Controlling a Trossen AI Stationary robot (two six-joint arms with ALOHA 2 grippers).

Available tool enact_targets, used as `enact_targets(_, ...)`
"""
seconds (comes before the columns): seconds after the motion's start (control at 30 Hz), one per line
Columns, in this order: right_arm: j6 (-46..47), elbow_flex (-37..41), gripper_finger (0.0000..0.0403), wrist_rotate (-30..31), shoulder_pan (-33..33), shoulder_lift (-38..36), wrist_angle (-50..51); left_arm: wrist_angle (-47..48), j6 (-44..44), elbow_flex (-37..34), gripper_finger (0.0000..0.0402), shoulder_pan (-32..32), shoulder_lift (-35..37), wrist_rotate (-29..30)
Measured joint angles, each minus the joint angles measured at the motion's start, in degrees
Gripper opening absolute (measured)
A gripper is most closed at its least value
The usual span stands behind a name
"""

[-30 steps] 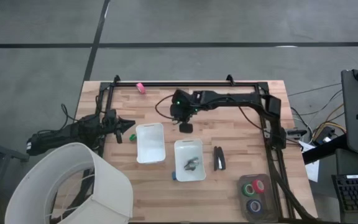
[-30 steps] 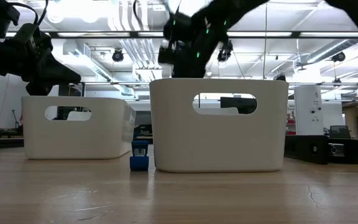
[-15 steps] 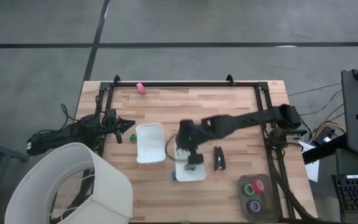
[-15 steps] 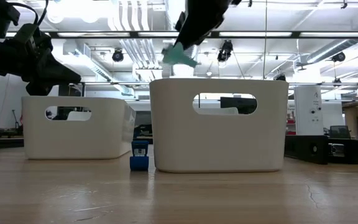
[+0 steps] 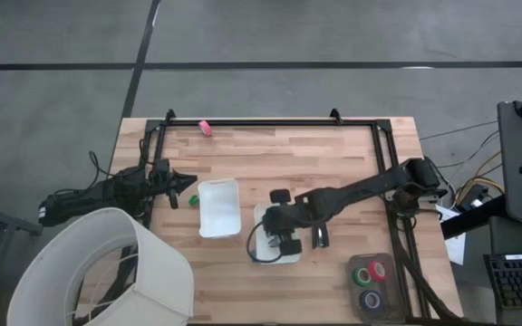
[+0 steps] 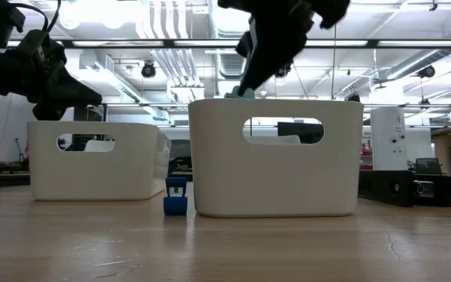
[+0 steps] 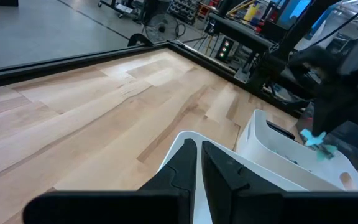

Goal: Pick and place Stapler, Stapler remover, tape
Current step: Put the light blue staple remover into the right white bin, then put the pink tape into the black bin

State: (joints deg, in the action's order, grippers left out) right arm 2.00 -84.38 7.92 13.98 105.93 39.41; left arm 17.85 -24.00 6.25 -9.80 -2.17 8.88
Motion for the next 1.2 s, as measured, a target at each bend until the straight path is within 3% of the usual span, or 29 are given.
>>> enact_targets(0.6, 4.12, 7.96, 0.0012, -0.26, 0.00, 0.13, -8.21, 0.02, 0.00, 0.00, 0.0028, -0.01, 0.00, 0.00)
enact_targets(0.97, 6.12, 7.47, 0.0108, -0.45, 0.00, -0.38, -5.36, 0.03, 0.01, 0.01, 0.0028, 0.00, 0.00, 0.00)
enact_targets(1.2, 5.59, 7.56, 0.0106, -0.32, 0.33, -4.45, -5.33, 0.10, 0.01, 0.00, 0.0028, -0.02, 0.00, 0.00)
